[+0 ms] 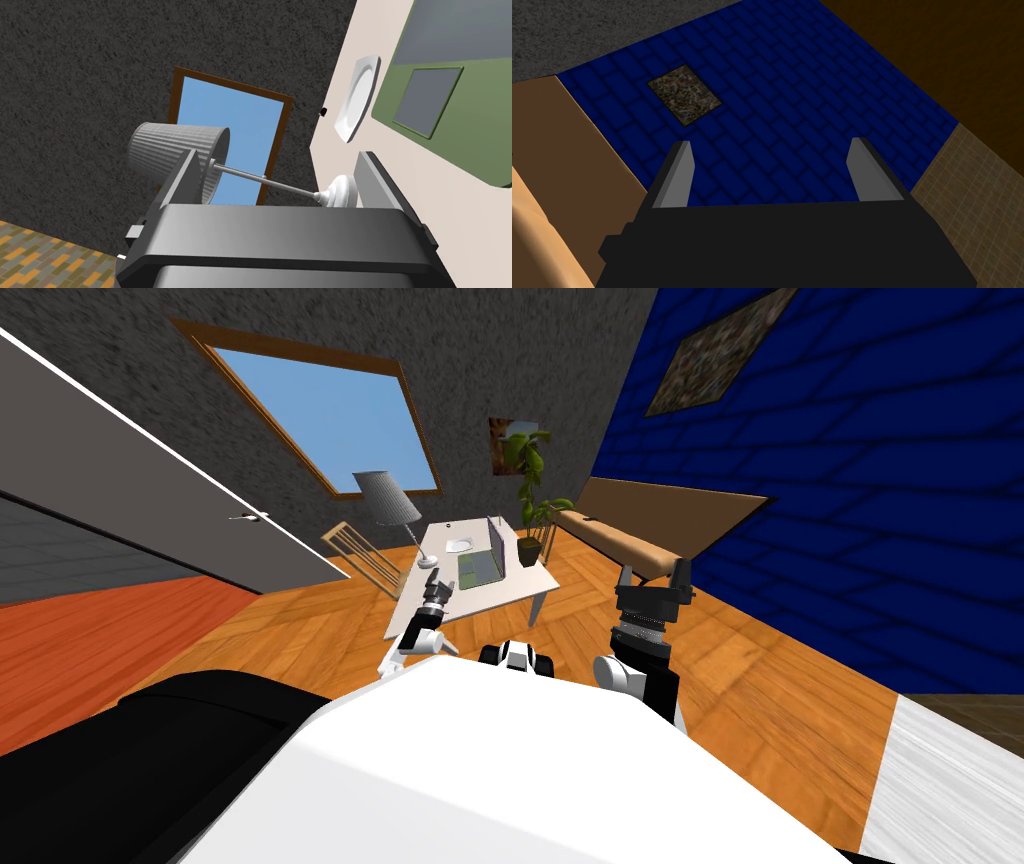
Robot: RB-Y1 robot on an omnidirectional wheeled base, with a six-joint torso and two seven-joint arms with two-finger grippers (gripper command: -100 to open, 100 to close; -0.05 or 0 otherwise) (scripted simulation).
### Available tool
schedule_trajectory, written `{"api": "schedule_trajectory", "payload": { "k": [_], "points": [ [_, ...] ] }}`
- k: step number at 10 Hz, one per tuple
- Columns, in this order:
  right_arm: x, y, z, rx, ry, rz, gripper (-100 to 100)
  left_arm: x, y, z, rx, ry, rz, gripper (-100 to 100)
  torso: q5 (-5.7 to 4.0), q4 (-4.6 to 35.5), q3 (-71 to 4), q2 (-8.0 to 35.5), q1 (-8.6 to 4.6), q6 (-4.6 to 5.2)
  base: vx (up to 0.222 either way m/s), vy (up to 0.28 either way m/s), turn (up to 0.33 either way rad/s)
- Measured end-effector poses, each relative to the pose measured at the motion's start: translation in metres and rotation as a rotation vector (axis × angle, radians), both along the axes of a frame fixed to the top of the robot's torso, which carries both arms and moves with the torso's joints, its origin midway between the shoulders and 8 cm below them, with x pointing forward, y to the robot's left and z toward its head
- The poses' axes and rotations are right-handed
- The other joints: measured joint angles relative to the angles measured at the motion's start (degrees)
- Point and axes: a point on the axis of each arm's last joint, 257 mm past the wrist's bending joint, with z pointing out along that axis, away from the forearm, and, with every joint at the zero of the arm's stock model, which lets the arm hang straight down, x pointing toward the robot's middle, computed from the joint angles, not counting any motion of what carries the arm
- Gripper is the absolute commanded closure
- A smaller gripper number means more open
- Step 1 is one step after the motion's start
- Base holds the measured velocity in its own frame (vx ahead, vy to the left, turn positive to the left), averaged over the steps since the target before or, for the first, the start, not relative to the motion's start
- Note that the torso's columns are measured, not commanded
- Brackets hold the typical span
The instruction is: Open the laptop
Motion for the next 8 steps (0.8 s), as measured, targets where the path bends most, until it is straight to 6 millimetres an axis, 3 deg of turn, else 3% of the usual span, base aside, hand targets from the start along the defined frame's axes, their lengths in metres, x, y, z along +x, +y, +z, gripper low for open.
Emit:
{"api": "schedule_trajectory", "payload": {
  "k": [8],
  "points": [
    [0.0, 0.0, 0.0, 0.0, 0.0, 0.0, 0, 0.004, 0.044, -0.04, -0.197, 0.059, 0.072, -100, -0.03, 0.0, 0.0, 0.0, -0.08, 0.0, 0.107, -0.184, 0.037]
  ]
}}
